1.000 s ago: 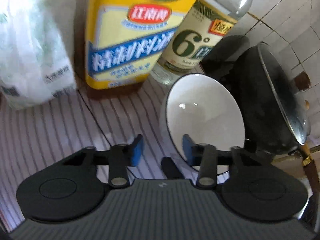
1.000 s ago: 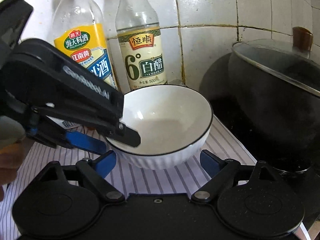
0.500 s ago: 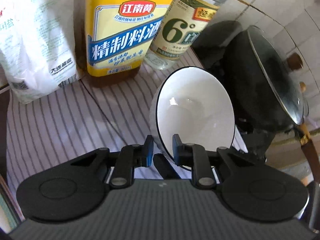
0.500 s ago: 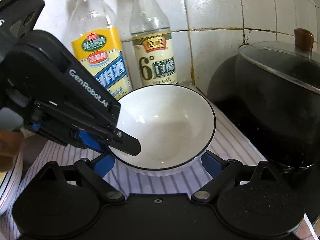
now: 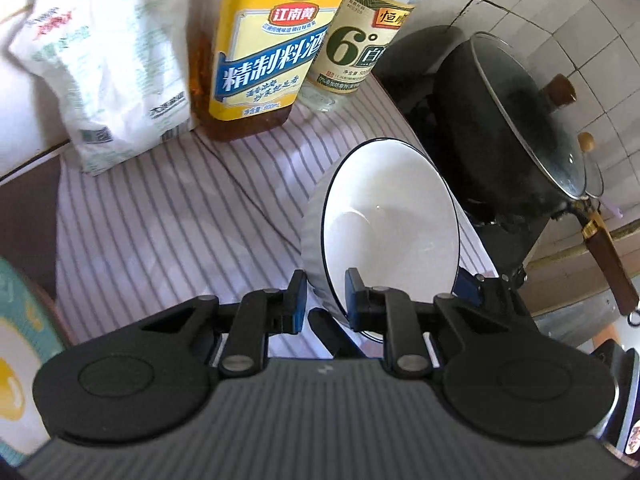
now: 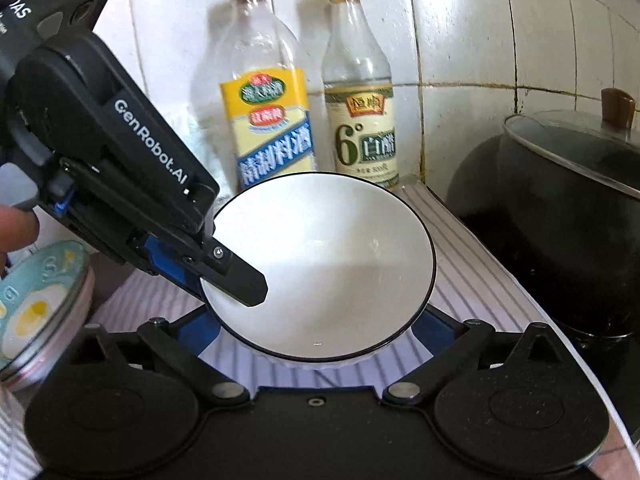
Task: Organize plates and bowls
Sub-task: 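Carry the white bowl with the left gripper and lower it into the nested bowls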
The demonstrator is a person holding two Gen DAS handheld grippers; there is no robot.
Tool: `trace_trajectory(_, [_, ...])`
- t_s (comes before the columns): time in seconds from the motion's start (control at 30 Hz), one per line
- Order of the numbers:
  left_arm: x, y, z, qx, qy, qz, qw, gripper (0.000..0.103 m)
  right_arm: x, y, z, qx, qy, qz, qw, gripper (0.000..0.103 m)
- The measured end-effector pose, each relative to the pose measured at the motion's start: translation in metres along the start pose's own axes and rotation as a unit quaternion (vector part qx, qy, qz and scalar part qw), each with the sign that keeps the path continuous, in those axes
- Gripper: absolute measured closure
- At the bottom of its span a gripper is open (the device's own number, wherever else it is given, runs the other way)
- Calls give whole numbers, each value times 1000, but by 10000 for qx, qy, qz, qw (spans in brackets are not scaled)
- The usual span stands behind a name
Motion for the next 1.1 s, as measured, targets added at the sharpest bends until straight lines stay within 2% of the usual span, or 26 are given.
trace_trajectory(0.27, [6, 24, 55, -52, 213, -35, 9998, 85, 41, -6, 47, -310, 129, 377, 9987, 1])
trace_trajectory(0.4, [14, 40, 85, -184, 367, 122, 9991, 85, 64, -9, 73, -530, 159, 616, 9966, 1])
trace_trajectory(0.6, [24, 62, 124, -354, 212, 155, 9990, 86, 98, -10, 100, -763, 107, 745, 9942, 1])
trace_trajectory(1.1, [58, 138, 185, -392, -37, 505, 9979, 86, 175, 6, 153, -486, -260, 1237, 9908, 0])
Point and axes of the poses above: each gripper's, at about its wrist camera, not at the fingertips, and z roughly against the way its jaws point, x to its left, y to its underside, the point moved 4 cm from there along -z, roughly the way its jaws point, and after that the axes turned 5 degrees about -y, right-handed, at the moved point
